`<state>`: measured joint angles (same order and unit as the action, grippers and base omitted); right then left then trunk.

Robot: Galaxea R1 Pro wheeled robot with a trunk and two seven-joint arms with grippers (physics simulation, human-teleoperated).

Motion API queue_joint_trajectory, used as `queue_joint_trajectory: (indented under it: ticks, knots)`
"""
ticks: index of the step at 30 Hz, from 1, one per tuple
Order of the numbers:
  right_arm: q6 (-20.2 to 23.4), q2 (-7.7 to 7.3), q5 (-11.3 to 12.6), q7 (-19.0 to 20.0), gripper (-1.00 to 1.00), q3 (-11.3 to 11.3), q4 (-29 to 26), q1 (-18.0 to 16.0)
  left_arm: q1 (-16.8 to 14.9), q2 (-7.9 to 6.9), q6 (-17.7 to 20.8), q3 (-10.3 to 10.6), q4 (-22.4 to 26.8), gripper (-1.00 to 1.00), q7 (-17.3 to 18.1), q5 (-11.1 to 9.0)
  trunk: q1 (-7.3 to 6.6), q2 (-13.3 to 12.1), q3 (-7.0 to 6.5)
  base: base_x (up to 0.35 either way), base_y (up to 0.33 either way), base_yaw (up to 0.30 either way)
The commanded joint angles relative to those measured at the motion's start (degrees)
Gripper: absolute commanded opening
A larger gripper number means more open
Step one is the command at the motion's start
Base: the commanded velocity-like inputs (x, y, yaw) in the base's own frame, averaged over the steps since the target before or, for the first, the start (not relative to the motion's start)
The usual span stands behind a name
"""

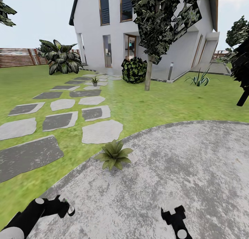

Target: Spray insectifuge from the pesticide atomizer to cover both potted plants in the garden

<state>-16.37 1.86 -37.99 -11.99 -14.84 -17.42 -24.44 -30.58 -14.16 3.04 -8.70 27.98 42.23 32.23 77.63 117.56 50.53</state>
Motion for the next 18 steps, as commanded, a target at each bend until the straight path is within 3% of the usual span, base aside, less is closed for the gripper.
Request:
queue_joint_trajectory:
  ticks: [1,4,5,9,13,15,18]
  knots:
    - [-0.27,-0.17,-0.52,-2.24,1.00,-2.16,0.60,-0.01,-0.22,0.35,2.74,-0.45,0.16,-1.00,0.43,-0.99,-0.01,0.02,0.05,0.000,0.000,0.000]
    - [-0.49,-1.69,-0.38,-5.04,1.00,-7.68,1.33,0.12,-2.18,0.77,9.40,-0.42,0.23,-1.00,0.47,-3.52,-0.01,0.02,0.05,0.000,0.000,0.000]
    - [-0.50,-2.66,-0.34,-5.65,1.00,-13.00,1.77,0.16,-4.05,0.87,14.94,-0.27,0.23,-1.00,0.48,-3.99,-0.01,0.02,0.05,0.000,0.000,0.000]
    - [-0.56,-3.93,-0.39,-5.79,1.00,-20.39,2.33,0.19,-5.55,0.92,20.63,0.06,0.30,-1.00,0.74,-4.24,-0.01,0.02,0.05,0.000,0.000,0.000]
    - [-0.76,-3.84,-0.33,-5.88,1.00,-22.30,3.55,0.26,-5.85,1.00,21.90,0.32,0.32,-1.00,1.14,-4.19,-0.01,0.02,0.05,0.000,0.000,0.000]
    - [-2.82,-3.48,-0.29,-6.04,1.00,-22.59,5.44,0.27,-5.97,1.32,23.58,1.45,0.32,-1.00,1.80,-4.13,-0.01,0.02,0.05,0.000,0.000,0.000]
    - [-7.69,-3.39,-0.32,-6.15,1.00,-22.74,7.37,0.27,-6.29,1.52,30.56,2.36,0.38,-1.00,2.35,-4.05,-0.01,0.02,0.05,0.000,0.000,0.000]
